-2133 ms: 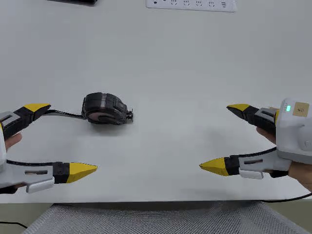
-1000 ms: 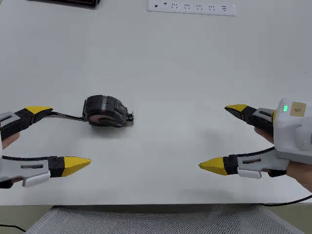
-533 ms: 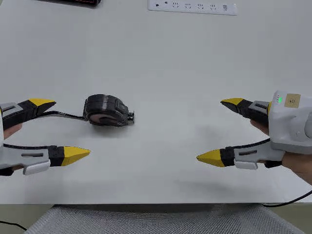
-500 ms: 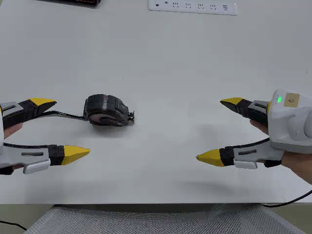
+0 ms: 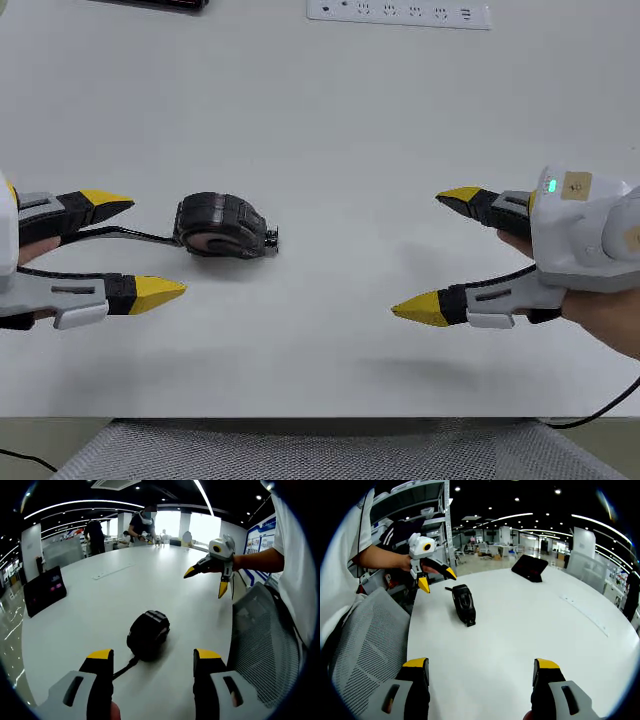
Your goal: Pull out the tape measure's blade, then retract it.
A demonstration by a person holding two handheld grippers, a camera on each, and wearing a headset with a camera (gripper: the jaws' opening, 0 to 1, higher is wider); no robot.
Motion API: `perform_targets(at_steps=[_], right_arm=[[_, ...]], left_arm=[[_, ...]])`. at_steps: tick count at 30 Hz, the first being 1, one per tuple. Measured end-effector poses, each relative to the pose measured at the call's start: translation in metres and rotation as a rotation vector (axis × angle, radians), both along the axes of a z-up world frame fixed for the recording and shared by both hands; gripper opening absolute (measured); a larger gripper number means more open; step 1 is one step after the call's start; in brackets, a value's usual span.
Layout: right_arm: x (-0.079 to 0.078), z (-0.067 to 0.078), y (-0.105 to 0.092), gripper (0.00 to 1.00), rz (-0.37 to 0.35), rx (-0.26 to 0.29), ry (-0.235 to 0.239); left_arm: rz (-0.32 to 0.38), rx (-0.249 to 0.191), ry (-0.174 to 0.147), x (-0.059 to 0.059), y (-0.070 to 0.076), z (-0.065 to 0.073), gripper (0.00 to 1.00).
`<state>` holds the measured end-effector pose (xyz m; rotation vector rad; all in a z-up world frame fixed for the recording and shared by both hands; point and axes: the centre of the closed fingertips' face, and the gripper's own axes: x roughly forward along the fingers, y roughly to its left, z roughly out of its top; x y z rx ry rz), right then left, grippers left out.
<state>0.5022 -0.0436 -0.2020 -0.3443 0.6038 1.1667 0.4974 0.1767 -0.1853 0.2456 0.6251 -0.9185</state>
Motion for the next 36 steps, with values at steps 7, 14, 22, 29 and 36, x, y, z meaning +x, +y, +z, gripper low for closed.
perform_targets(at_steps=[7,14,22,29,36], right_arm=[[0.003,-0.002,0.006,0.84,0.030,-0.011,-0.003],[0.007,-0.002,0.013,0.83,0.047,-0.008,-0.004],[0.010,-0.006,0.020,0.79,0.083,-0.024,-0.005],[0.013,-0.009,0.026,0.76,0.113,-0.036,-0.006],[0.017,-0.011,0.030,0.74,0.136,-0.045,-0.007]], left_arm=[[-0.024,0.023,0.013,0.006,-0.001,-0.003,0.59],[-0.043,0.048,0.025,0.012,-0.001,-0.006,0.57],[-0.081,0.090,0.044,0.020,-0.003,-0.011,0.52],[-0.127,0.133,0.056,0.026,-0.006,-0.019,0.48],[-0.179,0.171,0.074,0.029,-0.011,-0.026,0.47]])
